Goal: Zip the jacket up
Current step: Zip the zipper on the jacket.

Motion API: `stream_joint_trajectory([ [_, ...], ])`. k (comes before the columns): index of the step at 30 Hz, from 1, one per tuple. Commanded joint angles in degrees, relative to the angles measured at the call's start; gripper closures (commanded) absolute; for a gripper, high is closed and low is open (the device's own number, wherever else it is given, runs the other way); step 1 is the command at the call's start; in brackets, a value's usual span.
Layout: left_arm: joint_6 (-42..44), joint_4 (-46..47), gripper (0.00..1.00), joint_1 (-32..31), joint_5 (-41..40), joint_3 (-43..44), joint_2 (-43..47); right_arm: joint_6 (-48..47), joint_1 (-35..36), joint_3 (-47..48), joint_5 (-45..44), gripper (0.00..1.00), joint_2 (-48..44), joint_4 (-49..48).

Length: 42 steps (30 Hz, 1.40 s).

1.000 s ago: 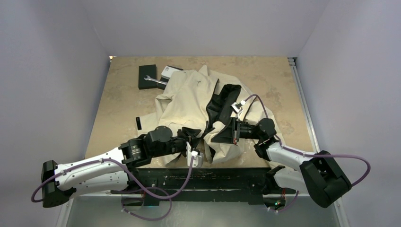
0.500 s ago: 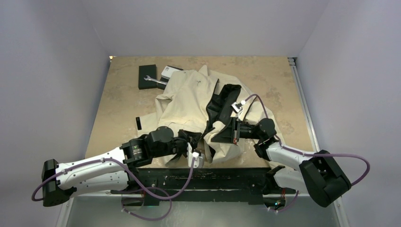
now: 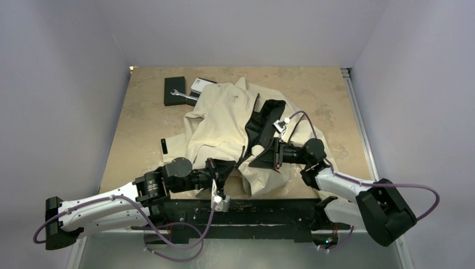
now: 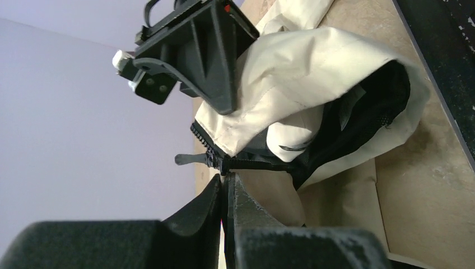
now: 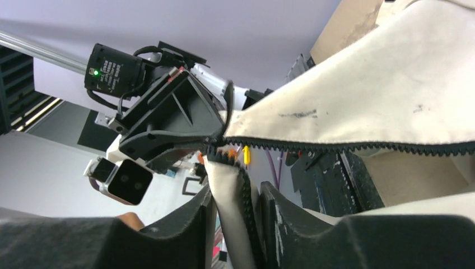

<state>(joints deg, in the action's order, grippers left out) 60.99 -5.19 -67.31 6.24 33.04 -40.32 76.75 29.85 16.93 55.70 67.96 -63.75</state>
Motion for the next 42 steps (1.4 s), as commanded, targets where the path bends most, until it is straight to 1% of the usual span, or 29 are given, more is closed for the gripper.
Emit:
stream_joint_trajectory([
  [1,1.7,3.8,1.0,-0.4,1.3,-0.3,-0.2,-7.7,-0.4,4.7,-2.9,0.56,-5.4,10.6],
  [5,1.3,4.3,1.0,-0.4,0.3,-0.4,-1.3,-12.4,-0.3,6.3,-2.3,0.41,-7.6,18.2],
  [6,1.5,4.3,1.0,-0.4,0.5,-0.5,-1.3,-13.5,-0.3,7.0,-1.4,0.4,-7.8,20.5],
  [11,2.2,4.3,1.0,-0.4,0.5,-0.8,-1.0,-18.3,-0.4,11.6,-2.1,0.38,-6.8,26.2],
  [15,2.7,4.3,1.0,-0.4,0.7,-0.6,-0.7,-18.2,-0.5,12.3,-1.6,0.39,-4.2,24.5],
  [18,2.8,4.3,1.0,-0.4,0.7,-0.6,-0.5,-16.9,-0.5,12.5,-1.5,0.4,-2.4,21.4],
  [27,2.8,4.1,1.0,-0.4,0.7,-0.6,-0.6,-12.7,-0.4,12.4,-2.0,0.52,0.2,14.1],
  [30,2.7,3.7,1.0,-0.4,0.5,-0.6,-0.6,-12.3,-0.4,13.1,-2.3,0.54,0.2,13.7],
  [36,2.7,3.5,1.0,-0.4,0.2,-0.4,-0.8,-12.1,-0.4,13.9,-2.5,0.63,0.3,13.9],
  [39,2.8,3.6,1.0,-0.4,0.2,-0.4,-0.9,-11.1,-0.3,13.3,-2.4,0.74,0.3,12.4],
  [42,2.8,3.8,1.0,-0.4,-0.1,-0.5,-1.1,-10.2,-0.3,12.8,-2.4,0.88,0.5,11.2],
])
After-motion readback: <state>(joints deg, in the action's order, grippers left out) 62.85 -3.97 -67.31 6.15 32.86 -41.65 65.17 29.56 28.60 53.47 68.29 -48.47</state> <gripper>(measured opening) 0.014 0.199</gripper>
